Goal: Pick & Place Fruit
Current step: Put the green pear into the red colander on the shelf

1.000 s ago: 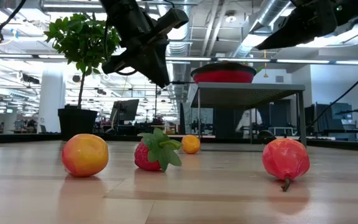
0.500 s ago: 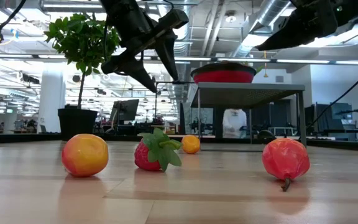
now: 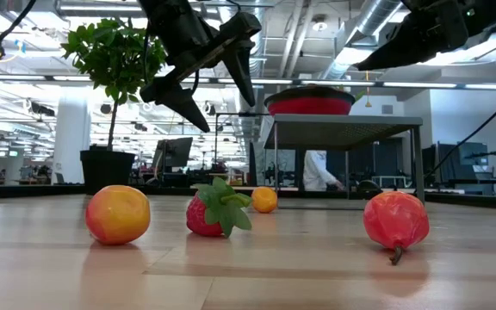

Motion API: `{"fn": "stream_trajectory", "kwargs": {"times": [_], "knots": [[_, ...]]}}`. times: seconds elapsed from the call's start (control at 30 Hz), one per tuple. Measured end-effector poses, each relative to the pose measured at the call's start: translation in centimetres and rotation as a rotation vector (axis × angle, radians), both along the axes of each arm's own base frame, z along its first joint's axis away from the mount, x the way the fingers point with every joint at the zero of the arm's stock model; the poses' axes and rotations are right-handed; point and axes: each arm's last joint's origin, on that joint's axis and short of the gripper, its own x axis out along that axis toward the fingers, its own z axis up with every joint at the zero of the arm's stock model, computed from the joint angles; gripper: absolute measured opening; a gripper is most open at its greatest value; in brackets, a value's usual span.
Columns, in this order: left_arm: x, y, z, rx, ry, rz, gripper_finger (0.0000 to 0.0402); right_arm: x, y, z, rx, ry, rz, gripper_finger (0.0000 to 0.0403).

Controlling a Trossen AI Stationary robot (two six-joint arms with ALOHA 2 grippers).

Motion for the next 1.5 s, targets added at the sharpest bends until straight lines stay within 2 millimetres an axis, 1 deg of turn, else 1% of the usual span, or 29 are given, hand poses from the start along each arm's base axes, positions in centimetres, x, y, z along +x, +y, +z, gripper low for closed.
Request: {"fn": "stream_trajectory", "kwargs": {"times": [0.13,0.23,0.53,0.87,1.07,1.13,1.23,1.5], "knots": [[0.0,0.0,0.0,-0.002,0.000,-0.001,0.0390,0.0,0.0,0.0,0.000,0.000,0.000,0.0000],[0.0,0.0,0.0,-0.002,0.000,-0.001,0.0396,0.0,0.0,0.0,0.000,0.000,0.000,0.0000],[0.0,-0.1,0.0,-0.001,-0.004,-0.003,0.0389,0.0,0.0,0.0,0.002,-0.001,-0.001,0.0000],[-0.1,-1.2,0.0,0.002,-0.009,-0.032,0.0387,0.0,0.0,0.0,0.010,-0.003,-0.004,0.0000],[-0.1,-1.4,0.1,0.061,-0.014,-0.006,0.0387,0.0,0.0,0.0,0.010,-0.003,-0.003,0.0000],[0.0,-1.4,-0.2,0.069,-0.006,-0.002,0.0387,0.0,0.0,0.0,0.010,-0.003,-0.003,0.0000],[0.3,-1.5,-1.2,0.074,0.027,-0.002,0.0387,0.0,0.0,0.0,0.010,-0.003,-0.004,0.0000],[1.4,-1.3,-4.8,0.080,0.129,0.021,0.0387,0.0,0.0,0.0,0.010,-0.003,-0.004,0.0000]]}}
